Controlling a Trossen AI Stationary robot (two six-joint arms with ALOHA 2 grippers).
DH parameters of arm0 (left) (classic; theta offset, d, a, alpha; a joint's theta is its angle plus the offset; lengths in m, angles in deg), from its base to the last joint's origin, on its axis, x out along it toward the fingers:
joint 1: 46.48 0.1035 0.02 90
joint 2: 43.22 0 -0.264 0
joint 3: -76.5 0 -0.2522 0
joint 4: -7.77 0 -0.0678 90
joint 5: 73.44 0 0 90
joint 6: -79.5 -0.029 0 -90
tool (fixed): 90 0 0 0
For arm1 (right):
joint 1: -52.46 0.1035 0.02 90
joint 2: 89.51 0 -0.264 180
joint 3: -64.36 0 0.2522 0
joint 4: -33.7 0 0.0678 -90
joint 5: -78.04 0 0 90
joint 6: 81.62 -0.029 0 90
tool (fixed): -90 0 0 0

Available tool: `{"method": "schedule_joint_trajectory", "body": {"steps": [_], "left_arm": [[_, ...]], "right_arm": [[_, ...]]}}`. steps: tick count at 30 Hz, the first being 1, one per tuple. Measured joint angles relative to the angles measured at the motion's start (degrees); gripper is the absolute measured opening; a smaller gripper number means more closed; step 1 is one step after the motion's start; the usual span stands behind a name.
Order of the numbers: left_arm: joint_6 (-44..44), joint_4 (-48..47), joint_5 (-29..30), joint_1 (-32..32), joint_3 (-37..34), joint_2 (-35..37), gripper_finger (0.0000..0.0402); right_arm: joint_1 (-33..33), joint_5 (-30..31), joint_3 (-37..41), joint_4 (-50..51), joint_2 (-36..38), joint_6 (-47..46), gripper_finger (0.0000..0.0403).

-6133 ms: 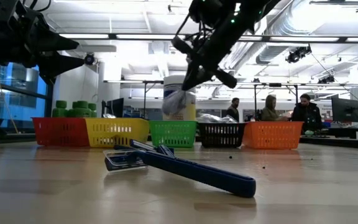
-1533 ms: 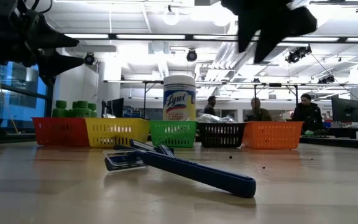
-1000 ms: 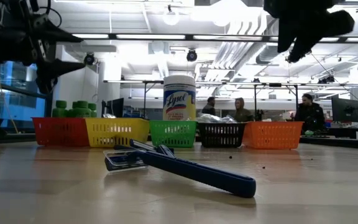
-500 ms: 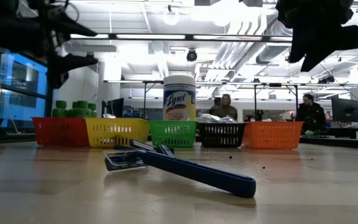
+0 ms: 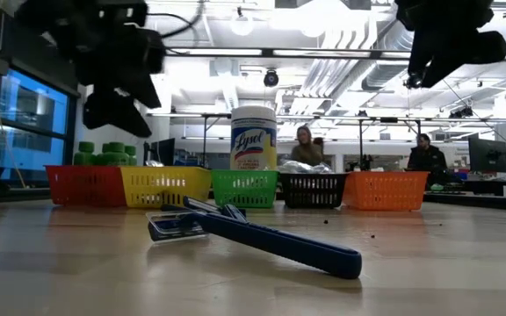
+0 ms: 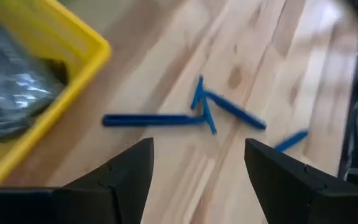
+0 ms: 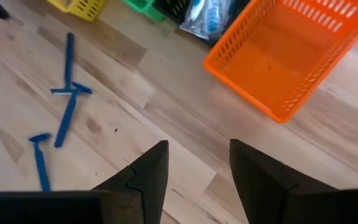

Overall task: Pick & Place Travel size toiletries
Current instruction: Put the blue razor into the orange bin

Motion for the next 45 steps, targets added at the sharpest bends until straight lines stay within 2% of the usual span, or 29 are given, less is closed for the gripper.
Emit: {"method": "schedule_joint_trajectory", "body": {"steps": [4, 7, 10, 17, 22, 31, 38, 42, 45], "left_arm": [[-2.1, -3.9, -3.4, 0.0, 7.0, -6.8, 0.0242], [-0.4, -7.0, -4.1, 0.0, 11.7, -11.2, 0.0242], [5.4, -10.1, -5.6, 0.0, 15.6, -15.8, 0.0242], [17.0, -11.3, -13.1, 0.0, 21.6, -26.5, 0.0241], [20.3, -11.7, -14.7, 1.3, 22.9, -30.7, 0.0241], [19.8, -10.9, -17.7, 4.9, 22.6, -31.8, 0.0241], [20.7, -9.3, -19.5, 4.4, 22.6, -34.0, 0.0241], [21.5, -7.0, -23.4, 4.5, 22.7, -36.5, 0.0241], [22.0, -5.9, -24.0, 4.5, 22.7, -37.3, 0.0241]], "right_arm": [[0.0, 1.0, 0.0, 1.2, 1.7, 0.5, 0.0160], [0.0, 1.5, 0.0, 2.3, 2.3, 0.5, 0.0160], [0.0, 2.1, 0.0, 3.1, 2.5, 0.5, 0.0160], [0.0, 2.6, 0.0, 3.3, 2.5, 0.5, 0.0160], [0.0, 2.6, 0.0, 3.2, 2.5, 0.4, 0.0160], [0.0, 2.4, 0.0, 2.9, 2.5, 0.3, 0.0160], [0.0, 2.5, 0.0, 2.7, 2.5, 0.3, 0.0160], [0.0, 2.6, 0.0, 2.6, 2.5, 0.4, 0.0160], [0.0, 2.6, 0.0, 2.8, 2.5, 0.4, 0.0160]]}}
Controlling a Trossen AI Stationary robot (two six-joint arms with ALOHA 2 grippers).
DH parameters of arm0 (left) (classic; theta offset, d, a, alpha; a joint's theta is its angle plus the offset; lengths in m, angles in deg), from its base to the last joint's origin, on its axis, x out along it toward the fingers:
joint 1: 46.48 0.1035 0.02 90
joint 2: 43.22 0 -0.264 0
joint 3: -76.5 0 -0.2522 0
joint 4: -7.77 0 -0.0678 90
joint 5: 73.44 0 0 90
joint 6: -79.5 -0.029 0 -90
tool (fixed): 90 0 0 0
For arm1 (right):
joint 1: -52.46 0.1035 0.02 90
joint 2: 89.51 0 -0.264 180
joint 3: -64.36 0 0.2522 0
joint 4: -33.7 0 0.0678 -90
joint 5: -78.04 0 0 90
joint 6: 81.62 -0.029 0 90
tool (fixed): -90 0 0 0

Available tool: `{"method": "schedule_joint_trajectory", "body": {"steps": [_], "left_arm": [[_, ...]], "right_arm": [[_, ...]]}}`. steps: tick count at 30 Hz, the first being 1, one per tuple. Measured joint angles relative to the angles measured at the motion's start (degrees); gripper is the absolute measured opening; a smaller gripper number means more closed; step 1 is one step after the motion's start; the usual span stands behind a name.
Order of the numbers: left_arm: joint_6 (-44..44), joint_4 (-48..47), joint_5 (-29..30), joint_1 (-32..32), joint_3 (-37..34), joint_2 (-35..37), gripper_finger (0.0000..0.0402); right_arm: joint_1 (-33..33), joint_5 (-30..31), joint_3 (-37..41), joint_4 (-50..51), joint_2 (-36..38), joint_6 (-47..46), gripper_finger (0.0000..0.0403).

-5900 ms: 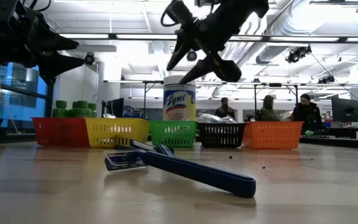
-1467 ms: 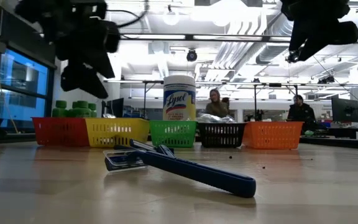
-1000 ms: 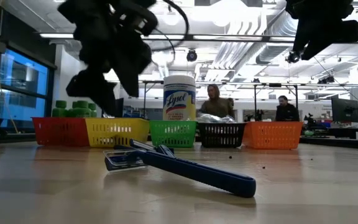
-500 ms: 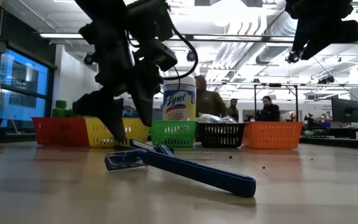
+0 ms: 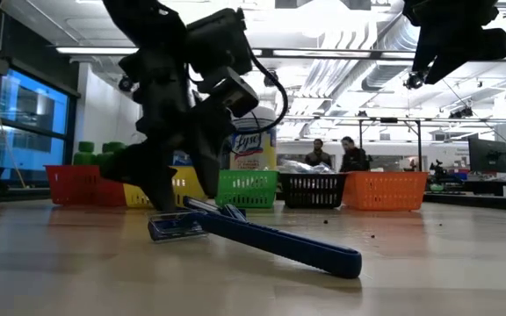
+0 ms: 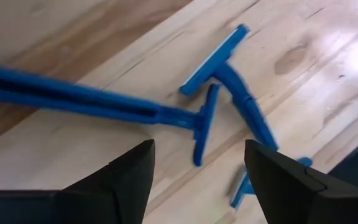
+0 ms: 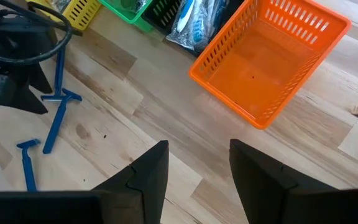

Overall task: Pick & Place Travel size toiletries
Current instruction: Put the blue razor into the orange bin

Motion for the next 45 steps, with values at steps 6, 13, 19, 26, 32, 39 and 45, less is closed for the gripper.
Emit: {"method": "schedule_joint_trajectory", "body": {"steps": [6, 13, 19, 26, 32, 39, 45], "left_arm": [[0.2, 3.0, 0.1, 0.6, 0.0, -0.3, 0.0241], [0.2, 2.2, 0.1, 0.7, 0.0, -0.3, 0.0241], [0.6, 1.9, 0.1, 0.7, -0.1, -0.4, 0.0214], [1.0, 2.1, -0.8, 0.7, -0.2, -0.8, 0.0145], [1.0, 2.0, -0.8, 0.7, -0.2, -0.9, 0.0112], [1.0, 2.0, -0.7, 0.7, -0.2, -0.9, 0.0081], [0.4, 2.0, -0.6, 0.7, -0.2, -1.0, 0.0052]], "right_arm": [[0.0, 0.0, 0.0, 0.0, 0.0, 0.0, 0.0160], [0.0, 0.0, 0.0, 0.2, 0.0, 0.0, 0.0160], [0.0, 0.0, 0.0, 0.5, 0.0, 0.1, 0.0160], [0.0, 0.0, 0.0, 0.5, 0.0, 0.9, 0.0160], [0.0, 0.0, 0.0, 0.5, 0.0, 1.1, 0.0160], [0.0, 0.0, 0.0, 0.6, 0.0, 1.2, 0.0160], [0.0, 0.0, 0.0, 0.7, 0.0, 1.2, 0.0160]]}}
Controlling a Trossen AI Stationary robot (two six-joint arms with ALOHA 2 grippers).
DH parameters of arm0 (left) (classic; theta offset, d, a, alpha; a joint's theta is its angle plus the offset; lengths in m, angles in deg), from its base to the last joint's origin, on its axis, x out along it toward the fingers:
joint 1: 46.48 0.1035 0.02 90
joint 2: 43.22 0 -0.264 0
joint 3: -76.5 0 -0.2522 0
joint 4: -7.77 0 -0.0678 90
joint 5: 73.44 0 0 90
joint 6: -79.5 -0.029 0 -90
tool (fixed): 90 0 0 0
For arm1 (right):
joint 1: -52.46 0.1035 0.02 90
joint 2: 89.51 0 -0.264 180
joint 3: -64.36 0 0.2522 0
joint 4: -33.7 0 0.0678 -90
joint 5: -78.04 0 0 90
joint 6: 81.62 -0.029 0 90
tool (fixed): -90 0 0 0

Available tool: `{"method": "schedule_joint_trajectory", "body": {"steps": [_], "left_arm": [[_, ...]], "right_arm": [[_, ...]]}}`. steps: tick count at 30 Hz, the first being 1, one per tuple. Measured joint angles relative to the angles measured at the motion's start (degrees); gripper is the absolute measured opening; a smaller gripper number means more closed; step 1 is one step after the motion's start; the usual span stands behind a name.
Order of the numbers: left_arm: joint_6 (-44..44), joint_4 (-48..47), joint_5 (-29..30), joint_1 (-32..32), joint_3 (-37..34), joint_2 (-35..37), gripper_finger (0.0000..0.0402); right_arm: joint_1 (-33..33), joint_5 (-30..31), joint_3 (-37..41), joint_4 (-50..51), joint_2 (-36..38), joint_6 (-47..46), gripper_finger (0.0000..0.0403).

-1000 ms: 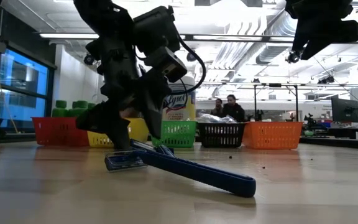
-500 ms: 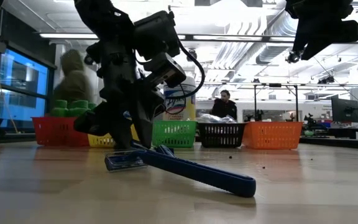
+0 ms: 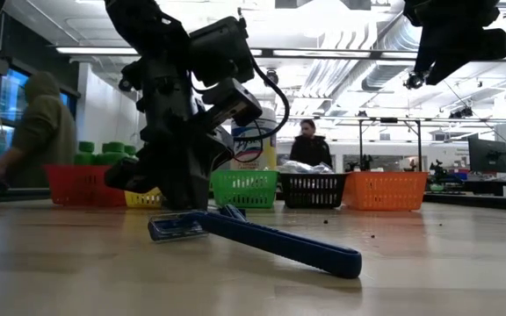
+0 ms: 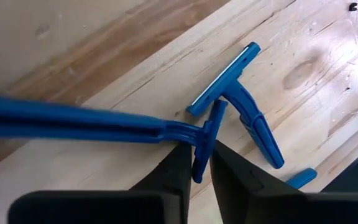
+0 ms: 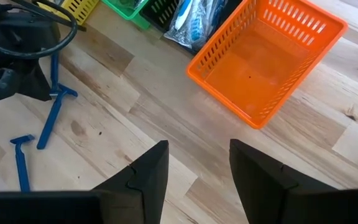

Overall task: Pick & Place Travel size toiletries
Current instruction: Put the blue razor into the orange bin

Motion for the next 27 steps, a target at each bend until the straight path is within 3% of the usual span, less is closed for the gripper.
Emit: {"method": "schedule_joint_trajectory", "body": {"steps": [9, 27], "left_arm": [[-3.2, 0.1, -0.4, 0.0, 0.0, 0.0, 0.0009], [-13.0, 0.0, -12.3, 0.0, 1.3, 5.7, 0.0007]], "right_arm": [[0.0, -0.3, 0.0, 0.7, 0.0, 0.0, 0.0160], [0.2, -2.1, 0.0, 0.2, 0.0, 3.1, 0.0160]]}}
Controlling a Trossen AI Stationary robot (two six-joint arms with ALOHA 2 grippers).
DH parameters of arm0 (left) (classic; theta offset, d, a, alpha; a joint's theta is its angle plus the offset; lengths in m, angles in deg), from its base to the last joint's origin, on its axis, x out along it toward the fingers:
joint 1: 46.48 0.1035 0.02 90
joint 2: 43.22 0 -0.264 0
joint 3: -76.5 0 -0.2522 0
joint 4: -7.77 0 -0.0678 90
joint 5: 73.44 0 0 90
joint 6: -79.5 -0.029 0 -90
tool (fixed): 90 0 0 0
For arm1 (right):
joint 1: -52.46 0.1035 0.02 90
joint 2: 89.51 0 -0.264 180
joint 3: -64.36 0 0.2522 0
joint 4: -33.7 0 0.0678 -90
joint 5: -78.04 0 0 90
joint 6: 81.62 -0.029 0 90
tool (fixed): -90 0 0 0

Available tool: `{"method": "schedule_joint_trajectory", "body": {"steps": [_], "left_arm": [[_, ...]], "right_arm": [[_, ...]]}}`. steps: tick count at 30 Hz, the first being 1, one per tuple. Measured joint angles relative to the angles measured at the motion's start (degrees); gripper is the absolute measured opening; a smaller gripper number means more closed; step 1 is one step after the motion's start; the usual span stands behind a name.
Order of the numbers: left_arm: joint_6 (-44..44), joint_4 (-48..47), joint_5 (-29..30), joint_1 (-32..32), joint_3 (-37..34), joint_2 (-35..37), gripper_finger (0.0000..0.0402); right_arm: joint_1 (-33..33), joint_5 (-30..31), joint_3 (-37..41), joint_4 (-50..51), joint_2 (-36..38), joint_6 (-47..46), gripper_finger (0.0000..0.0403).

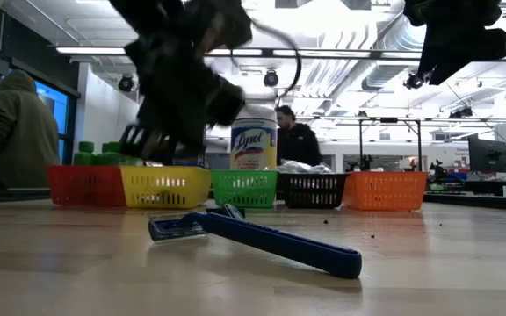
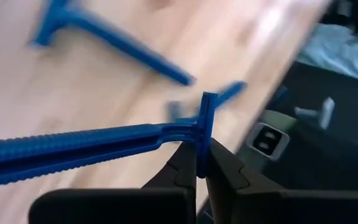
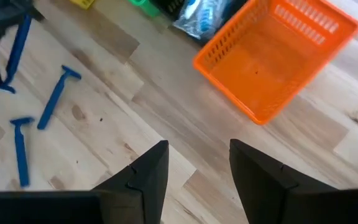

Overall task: Pick & Place Travel size toiletries
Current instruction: Put the blue razor into the orange bin

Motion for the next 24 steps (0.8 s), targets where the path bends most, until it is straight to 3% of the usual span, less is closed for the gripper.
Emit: {"method": "schedule_joint_trajectory", "body": {"steps": [5, 17, 24], "left_arm": [[-5.7, 0.6, -0.4, 0.3, 3.2, 1.8, 0.0007], [-18.3, 6.1, -8.4, 3.5, 12.5, 2.1, 0.0006], [-23.7, 8.4, -14.8, 4.5, 14.7, 2.1, 0.0006]], "right_arm": [[2.2, 0.5, 0.0, -3.3, -0.5, 9.0, 0.0160], [5.0, 2.3, 0.0, -15.4, -7.2, 44.7, 0.0160], [4.7, 4.5, 0.0, -24.5, -11.9, 53.7, 0.0160]]}}
